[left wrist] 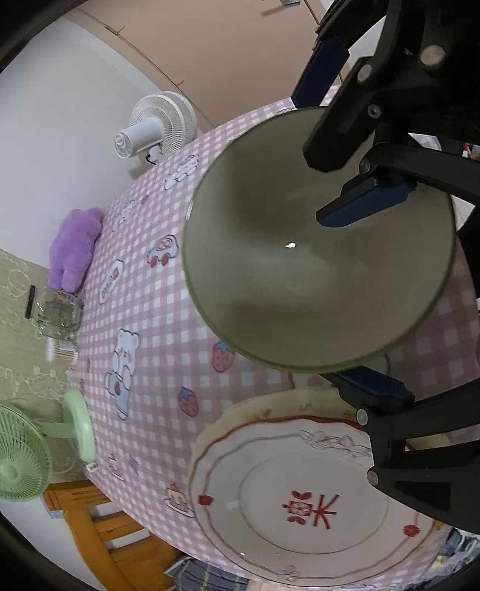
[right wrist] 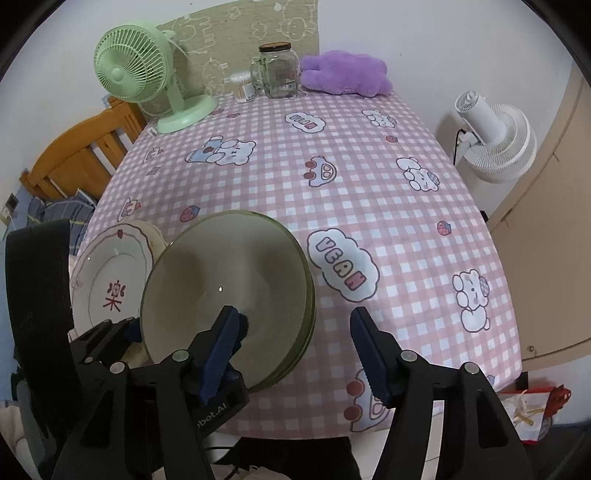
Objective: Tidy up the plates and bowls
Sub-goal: 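Lower the bowl onto the other bowls and open both grippers, then close both grippers on the rim of the stacked bowls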
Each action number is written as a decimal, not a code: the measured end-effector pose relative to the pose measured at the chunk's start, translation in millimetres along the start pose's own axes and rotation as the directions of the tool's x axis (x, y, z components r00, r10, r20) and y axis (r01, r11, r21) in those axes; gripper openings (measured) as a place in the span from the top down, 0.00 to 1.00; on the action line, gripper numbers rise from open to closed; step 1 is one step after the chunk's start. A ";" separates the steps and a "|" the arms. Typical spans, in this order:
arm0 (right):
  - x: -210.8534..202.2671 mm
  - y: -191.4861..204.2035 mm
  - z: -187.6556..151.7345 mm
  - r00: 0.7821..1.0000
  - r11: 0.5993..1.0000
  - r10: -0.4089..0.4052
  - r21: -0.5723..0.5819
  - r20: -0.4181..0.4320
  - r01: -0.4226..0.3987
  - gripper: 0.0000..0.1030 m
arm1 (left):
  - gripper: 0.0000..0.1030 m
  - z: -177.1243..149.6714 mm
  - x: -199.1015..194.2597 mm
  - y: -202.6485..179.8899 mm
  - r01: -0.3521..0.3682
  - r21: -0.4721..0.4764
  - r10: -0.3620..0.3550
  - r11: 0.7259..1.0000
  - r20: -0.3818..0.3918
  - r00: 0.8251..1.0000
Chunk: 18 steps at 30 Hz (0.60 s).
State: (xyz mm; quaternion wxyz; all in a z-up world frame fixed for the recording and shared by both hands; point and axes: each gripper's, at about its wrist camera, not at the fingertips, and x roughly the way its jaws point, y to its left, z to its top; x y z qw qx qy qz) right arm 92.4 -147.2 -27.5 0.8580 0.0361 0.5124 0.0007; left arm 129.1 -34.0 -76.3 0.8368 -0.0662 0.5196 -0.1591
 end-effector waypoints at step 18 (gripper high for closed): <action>50.0 -23.0 16.9 0.987 0.987 0.133 0.101 -0.087 -0.124 0.32 | 0.32 11.0 22.9 5.7 -0.009 -0.027 0.007 1.000 -0.074 0.997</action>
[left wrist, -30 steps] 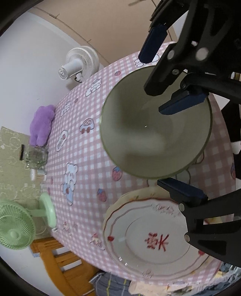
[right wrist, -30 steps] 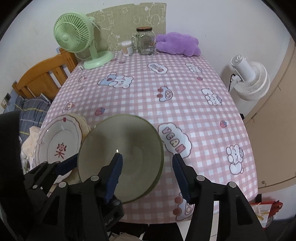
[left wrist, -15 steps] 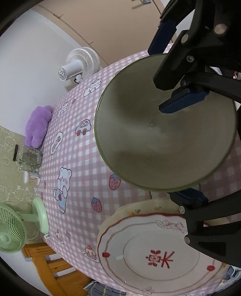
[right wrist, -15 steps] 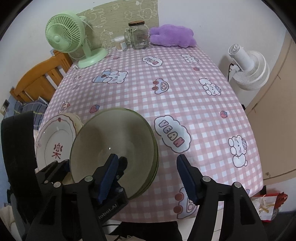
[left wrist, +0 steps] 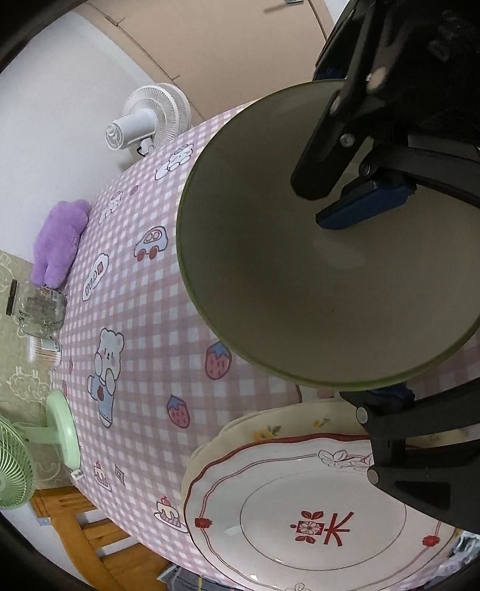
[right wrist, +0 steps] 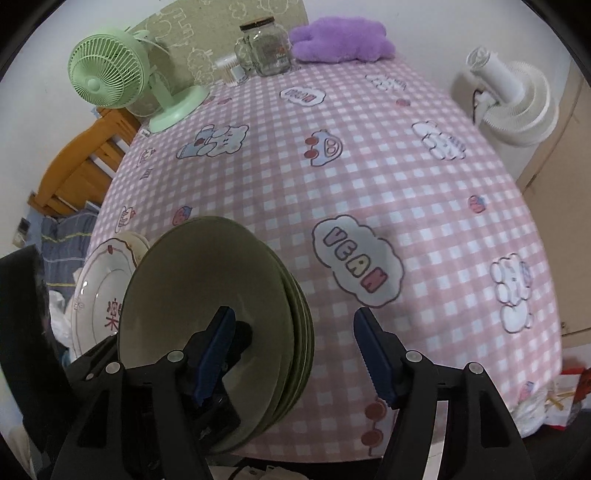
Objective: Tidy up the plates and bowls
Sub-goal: 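Close both grippers on the rim of the stacked bowls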
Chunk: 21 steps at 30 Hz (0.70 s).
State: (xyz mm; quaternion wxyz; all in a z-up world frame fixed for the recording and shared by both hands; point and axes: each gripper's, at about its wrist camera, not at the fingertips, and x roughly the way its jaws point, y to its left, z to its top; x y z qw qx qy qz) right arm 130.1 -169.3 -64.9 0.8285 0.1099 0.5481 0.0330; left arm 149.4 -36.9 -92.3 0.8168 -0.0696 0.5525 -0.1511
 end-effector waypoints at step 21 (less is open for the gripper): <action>37.9 -21.5 20.9 0.964 0.971 0.235 -0.009 -0.123 -0.238 0.53 | 0.38 8.1 -0.3 -11.9 -0.094 0.000 0.094 0.996 0.016 0.995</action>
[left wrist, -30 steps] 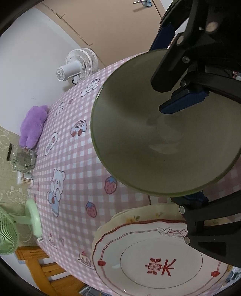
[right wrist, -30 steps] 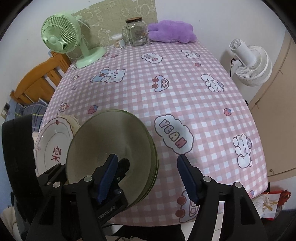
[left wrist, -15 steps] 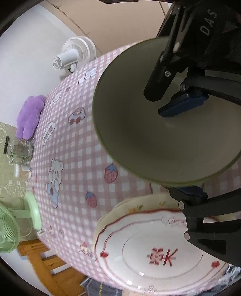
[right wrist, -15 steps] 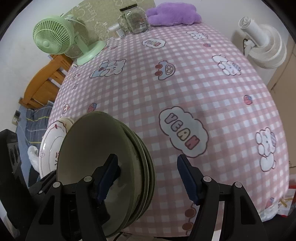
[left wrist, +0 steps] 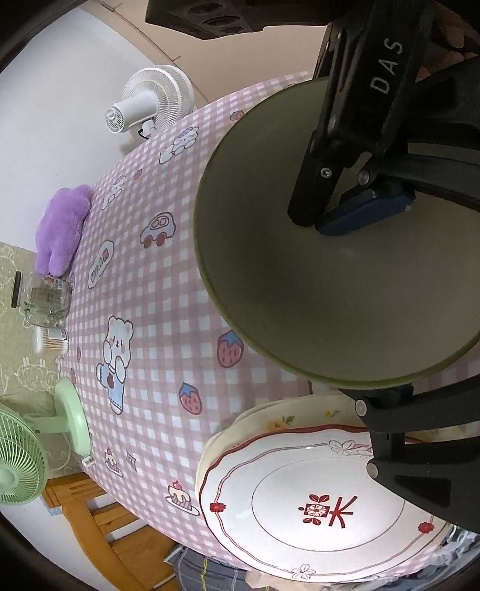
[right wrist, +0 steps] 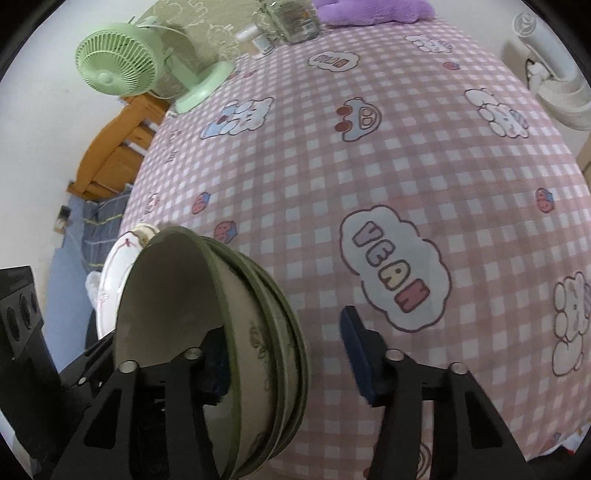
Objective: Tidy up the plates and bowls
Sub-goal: 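Close both grippers on the rim of the stacked bowls, then lift the bowl stack with both grippers and carry it over the plate stack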
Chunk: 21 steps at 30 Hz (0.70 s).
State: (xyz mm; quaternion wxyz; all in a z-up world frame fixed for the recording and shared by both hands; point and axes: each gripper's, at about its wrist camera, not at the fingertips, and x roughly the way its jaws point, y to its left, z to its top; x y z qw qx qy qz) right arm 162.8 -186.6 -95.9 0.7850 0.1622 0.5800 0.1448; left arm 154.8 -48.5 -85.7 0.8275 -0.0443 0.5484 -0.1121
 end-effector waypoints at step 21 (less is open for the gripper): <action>-5.4 18.1 0.1 0.996 0.996 -0.089 -0.018 -0.010 0.089 0.64 | 0.42 -6.9 -6.3 1.4 0.044 -0.053 -0.046 0.998 -0.032 0.998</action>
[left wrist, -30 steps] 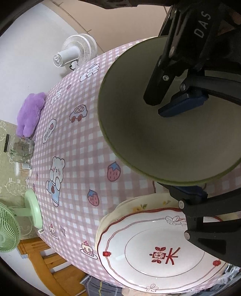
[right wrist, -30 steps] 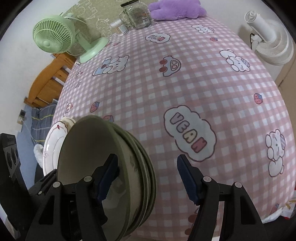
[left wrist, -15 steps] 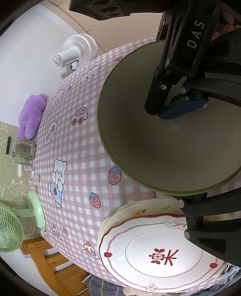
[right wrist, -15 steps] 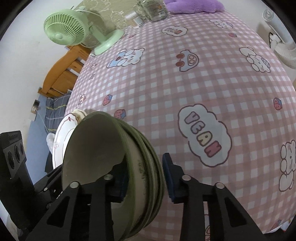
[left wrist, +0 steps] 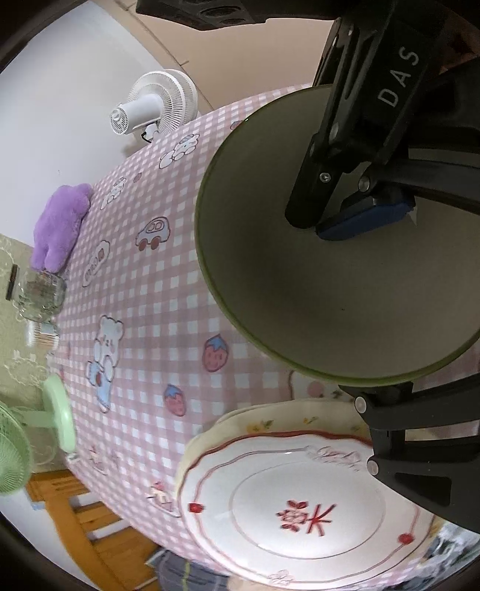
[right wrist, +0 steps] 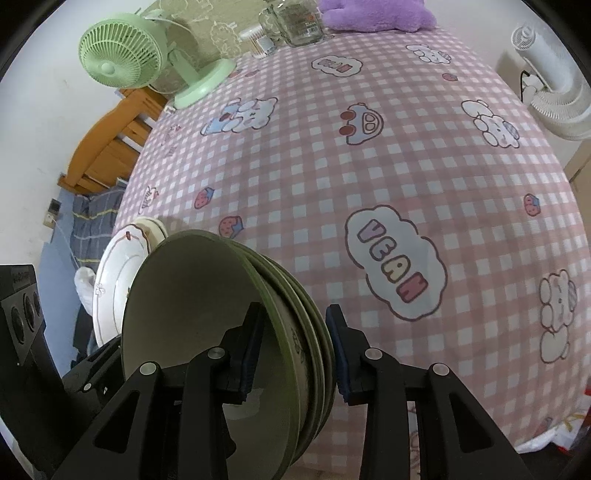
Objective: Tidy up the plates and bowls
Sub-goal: 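Lift the bowl stack with both grippers and carry it over the plate stack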
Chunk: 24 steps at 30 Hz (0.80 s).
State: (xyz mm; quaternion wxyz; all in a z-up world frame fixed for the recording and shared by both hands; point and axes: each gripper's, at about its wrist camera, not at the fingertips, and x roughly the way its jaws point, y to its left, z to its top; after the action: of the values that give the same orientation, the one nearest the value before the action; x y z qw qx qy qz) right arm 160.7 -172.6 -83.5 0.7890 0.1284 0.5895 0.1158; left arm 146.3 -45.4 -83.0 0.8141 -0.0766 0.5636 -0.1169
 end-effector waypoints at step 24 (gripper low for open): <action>-64.1 44.3 2.0 0.994 0.998 0.017 -0.069 0.111 -0.009 0.63 | 0.43 9.7 -77.8 5.7 -0.009 0.008 0.008 1.000 0.136 0.991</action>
State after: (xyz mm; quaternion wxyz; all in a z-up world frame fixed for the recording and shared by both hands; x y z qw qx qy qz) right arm 143.4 -152.4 -10.2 0.8239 0.1115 0.5394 0.1336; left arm 129.7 -18.4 -11.0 0.8515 -0.0784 0.5066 -0.1105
